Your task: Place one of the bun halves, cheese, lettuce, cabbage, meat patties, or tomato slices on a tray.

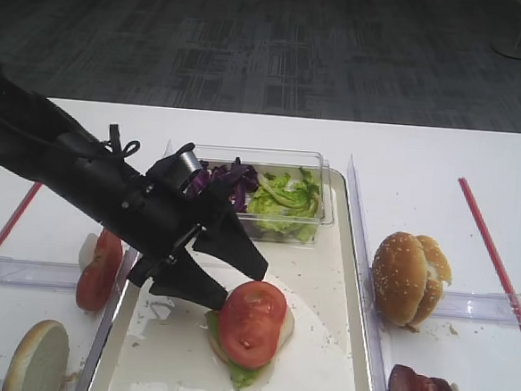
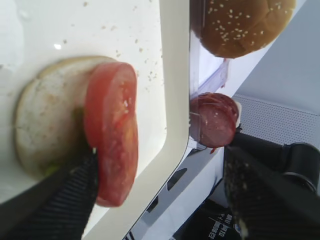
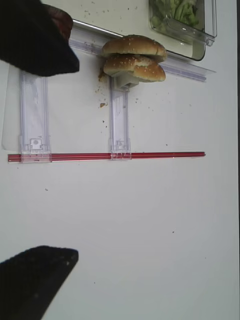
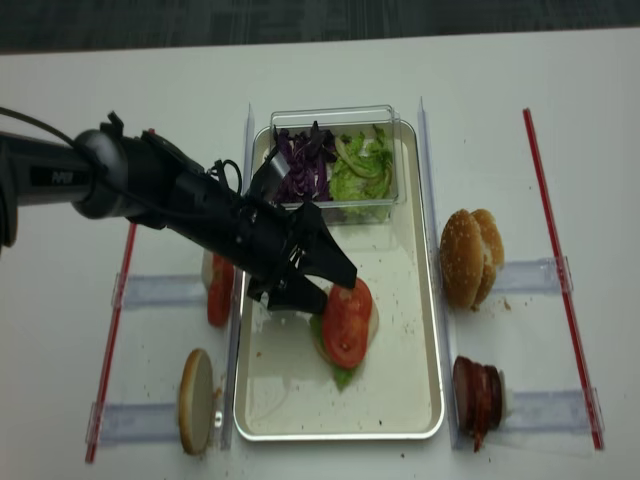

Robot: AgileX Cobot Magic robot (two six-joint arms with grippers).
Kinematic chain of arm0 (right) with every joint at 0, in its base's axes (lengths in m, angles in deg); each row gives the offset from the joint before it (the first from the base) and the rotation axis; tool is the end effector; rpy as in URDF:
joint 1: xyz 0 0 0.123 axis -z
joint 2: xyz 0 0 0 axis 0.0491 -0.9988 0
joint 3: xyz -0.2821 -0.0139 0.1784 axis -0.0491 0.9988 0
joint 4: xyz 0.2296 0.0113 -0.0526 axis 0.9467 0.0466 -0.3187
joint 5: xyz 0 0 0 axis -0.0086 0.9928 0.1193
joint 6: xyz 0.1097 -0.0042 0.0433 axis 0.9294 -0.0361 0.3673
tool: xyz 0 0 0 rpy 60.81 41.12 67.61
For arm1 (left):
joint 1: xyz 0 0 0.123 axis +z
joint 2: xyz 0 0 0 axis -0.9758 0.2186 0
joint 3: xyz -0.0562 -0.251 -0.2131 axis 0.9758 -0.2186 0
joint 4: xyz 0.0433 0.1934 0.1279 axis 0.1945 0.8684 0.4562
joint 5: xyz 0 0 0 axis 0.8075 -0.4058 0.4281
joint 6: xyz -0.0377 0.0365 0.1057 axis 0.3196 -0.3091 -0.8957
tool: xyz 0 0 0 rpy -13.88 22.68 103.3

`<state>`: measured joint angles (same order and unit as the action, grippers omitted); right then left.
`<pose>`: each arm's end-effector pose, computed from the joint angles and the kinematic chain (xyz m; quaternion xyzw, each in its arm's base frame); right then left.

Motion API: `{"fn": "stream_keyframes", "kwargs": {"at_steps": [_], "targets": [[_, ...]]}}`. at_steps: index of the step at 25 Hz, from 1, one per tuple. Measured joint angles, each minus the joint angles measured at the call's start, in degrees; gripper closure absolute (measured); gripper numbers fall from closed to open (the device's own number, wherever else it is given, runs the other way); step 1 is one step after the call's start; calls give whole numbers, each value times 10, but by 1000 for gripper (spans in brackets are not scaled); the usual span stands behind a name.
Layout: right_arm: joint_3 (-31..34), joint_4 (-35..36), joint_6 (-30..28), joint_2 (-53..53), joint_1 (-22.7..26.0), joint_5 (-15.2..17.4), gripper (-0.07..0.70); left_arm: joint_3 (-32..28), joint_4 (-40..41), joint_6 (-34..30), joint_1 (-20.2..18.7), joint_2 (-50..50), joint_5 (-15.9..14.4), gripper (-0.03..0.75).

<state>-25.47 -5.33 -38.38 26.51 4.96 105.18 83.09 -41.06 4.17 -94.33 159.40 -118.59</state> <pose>-0.0485 0.0054 0.2439 0.0095 0.8717 0.0043 0.4900 0.2950 -0.1962 0.1907 -0.0858 -0.8642 0.4885 0.0852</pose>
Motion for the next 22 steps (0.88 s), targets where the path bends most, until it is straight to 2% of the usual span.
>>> {"fn": "stream_keyframes", "kwargs": {"at_steps": [6,12,22], "targets": [[0,0,0,0,0,0,-66,32,54,47,0,-1,-2,232],[0,0,0,0,0,0,-66,57,62,53,0,-25,-5,232],[0,0,0,0,0,0,-66,61,74,55,0,-30,-7,232]]}}
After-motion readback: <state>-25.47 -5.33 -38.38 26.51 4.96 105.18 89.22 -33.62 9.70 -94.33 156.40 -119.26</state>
